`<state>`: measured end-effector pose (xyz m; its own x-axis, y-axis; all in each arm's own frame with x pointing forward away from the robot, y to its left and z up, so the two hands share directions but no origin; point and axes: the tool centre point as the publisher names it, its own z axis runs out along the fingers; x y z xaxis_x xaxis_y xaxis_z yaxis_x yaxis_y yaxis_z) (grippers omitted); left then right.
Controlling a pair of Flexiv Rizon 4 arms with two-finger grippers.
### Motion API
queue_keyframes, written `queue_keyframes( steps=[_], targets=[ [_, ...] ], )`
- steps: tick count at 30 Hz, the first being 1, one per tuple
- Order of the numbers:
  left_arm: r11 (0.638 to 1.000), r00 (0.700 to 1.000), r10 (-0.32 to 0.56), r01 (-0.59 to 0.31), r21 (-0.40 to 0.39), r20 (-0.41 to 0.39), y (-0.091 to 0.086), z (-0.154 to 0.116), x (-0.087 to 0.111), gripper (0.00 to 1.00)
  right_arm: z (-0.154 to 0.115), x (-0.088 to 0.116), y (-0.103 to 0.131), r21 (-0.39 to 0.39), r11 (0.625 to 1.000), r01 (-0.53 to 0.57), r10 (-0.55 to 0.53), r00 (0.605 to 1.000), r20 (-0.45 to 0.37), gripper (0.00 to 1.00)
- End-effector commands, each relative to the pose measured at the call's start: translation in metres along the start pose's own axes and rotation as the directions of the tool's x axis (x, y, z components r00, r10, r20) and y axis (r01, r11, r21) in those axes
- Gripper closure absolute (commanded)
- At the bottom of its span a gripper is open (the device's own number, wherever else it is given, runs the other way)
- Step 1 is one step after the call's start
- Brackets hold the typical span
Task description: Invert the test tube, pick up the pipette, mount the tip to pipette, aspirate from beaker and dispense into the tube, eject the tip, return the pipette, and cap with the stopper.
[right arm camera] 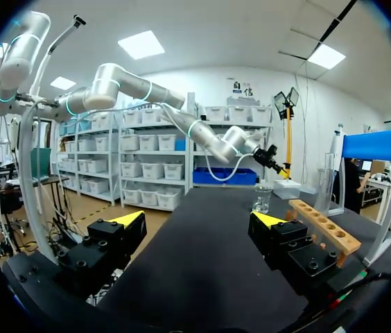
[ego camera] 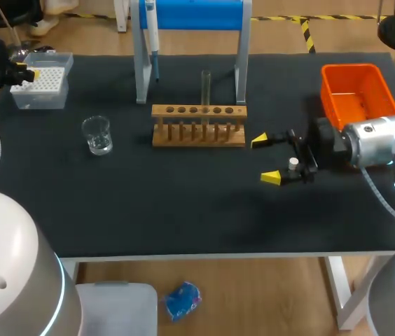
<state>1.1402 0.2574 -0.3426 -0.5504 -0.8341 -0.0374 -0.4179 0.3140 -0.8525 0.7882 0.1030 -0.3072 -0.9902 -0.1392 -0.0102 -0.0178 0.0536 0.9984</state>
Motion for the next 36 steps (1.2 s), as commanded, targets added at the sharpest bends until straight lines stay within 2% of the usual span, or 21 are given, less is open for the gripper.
queue_keyframes(
  steps=[1,27,34,36],
  targets=[
    [1.0,1.0,-0.002,0.002,-0.009,-0.007,0.003,0.01,-0.007,0.54,0.0,0.001,0.0,0.0,1.0,0.0,0.0,1.0,0.001,0.0],
    [1.0,1.0,-0.014,0.014,-0.022,0.001,0.006,0.021,-0.014,0.67,0.0,0.001,0.0,0.0,1.0,0.0,0.0,1.0,0.001,0.0],
    [1.0,1.0,-0.019,0.019,-0.024,0.009,0.007,0.022,-0.014,0.71,0.0,0.001,0.0,0.0,1.0,0.0,0.0,1.0,0.001,0.0],
    [0.999,1.0,-0.02,0.02,-0.025,0.011,0.008,0.022,-0.014,0.75,0.0,0.001,0.0,0.0,1.0,0.0,0.0,1.0,0.001,0.0]
  ],
)
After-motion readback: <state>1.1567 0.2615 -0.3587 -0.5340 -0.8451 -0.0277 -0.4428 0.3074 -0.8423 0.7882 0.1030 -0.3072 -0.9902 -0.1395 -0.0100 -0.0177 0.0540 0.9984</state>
